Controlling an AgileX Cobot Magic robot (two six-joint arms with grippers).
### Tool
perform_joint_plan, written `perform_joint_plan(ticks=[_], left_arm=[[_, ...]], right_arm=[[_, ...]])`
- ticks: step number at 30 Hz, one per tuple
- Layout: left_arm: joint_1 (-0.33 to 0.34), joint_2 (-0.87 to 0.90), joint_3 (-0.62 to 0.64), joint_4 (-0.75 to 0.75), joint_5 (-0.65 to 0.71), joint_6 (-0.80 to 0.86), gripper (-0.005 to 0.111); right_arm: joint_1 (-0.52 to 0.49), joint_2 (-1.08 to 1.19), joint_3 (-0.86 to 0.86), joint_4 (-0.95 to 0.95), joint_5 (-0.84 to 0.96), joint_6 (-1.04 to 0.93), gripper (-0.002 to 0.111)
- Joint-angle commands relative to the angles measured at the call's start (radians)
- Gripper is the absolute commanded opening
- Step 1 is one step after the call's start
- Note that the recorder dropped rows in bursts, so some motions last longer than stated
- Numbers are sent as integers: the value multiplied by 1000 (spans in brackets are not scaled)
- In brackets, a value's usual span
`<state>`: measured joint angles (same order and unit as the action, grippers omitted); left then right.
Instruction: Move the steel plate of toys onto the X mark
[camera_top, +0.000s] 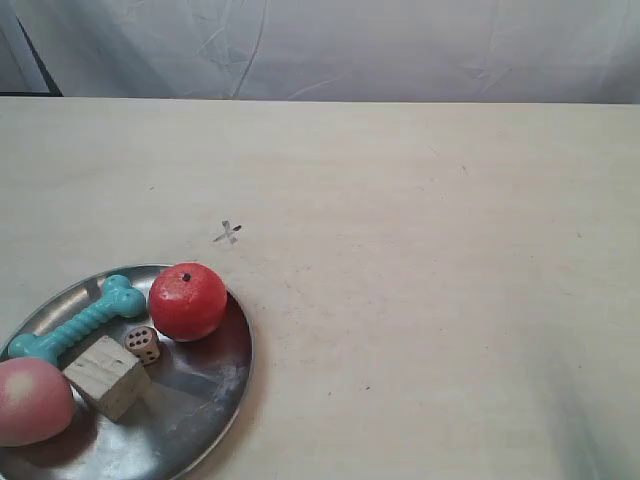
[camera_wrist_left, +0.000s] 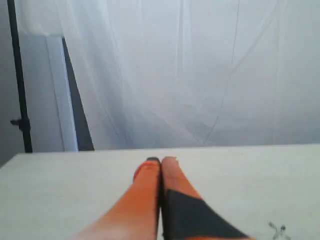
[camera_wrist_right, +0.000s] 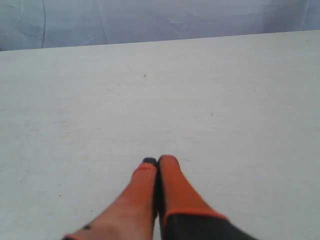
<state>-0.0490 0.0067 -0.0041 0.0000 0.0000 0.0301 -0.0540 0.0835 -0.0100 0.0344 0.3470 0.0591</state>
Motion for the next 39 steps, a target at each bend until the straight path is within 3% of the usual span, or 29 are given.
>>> perform_joint_plan(ticks=[1,6,13,18,23,26,29,35,39], left_arm=[[-6,-7,4,-35,-187,-7,0],[-6,-7,4,-161,-255,-43,0],[-6,-7,4,-163,-273,-286,0],[-6,-7,4,-168,-233,-433,0],[-6,53,-192,-205,62,-457,0],[-6,215,-377,-89,333,-446,0],[-6,429,-593,8,638,-342,0],[-6,944,-1049,0,1096,4,0],[-1,1229,-1237,0,1221,144,0]], right_arm=[[-5,-3,4,2,-15,-6,3],[-5,-3,4,2,-15,-6,3],[-5,-3,4,-84,-135,-6,3],[-5,-3,4,147,-367,54,3],[-5,-3,2,530,-590,269,3],[-5,-5,2,569,-586,353,3],[-5,-5,-19,556,-444,378,2],[-5,-1,-105,556,-6,382,-1],[-5,42,-151,578,241,350,-1]])
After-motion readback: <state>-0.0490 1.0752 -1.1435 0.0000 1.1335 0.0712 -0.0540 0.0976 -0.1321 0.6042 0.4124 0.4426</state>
